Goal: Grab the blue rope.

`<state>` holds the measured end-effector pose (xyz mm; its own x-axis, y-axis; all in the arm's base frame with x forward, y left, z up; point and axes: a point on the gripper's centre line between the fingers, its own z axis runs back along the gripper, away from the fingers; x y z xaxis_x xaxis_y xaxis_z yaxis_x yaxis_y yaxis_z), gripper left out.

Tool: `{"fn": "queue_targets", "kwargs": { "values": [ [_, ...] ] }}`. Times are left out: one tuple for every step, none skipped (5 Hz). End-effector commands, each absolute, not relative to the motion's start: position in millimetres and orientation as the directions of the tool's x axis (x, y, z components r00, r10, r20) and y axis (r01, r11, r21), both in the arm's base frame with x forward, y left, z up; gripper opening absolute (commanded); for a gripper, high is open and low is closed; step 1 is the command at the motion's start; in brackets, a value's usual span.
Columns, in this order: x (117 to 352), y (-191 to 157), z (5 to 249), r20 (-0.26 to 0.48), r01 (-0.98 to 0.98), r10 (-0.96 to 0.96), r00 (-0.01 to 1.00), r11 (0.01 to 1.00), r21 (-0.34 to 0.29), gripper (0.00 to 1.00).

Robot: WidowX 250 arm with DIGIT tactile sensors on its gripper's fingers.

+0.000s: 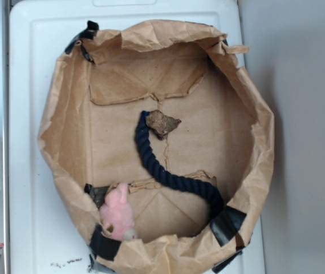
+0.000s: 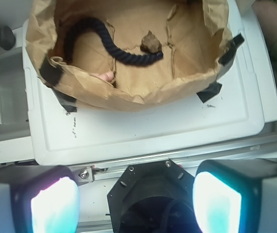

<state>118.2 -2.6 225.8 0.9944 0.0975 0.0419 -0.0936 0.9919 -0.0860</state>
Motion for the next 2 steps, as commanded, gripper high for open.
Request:
{"fn": "queue_targets", "kwargs": {
  "values": [
    [126.7,-18.3,228.8,0.085,0.054,-0.042,0.995,0.989,-0.141,1.00],
    [131.6,-53.0,235.2,0.115,0.209,-0.194,0.974,0.967,-0.147,1.00]
  ]
}}
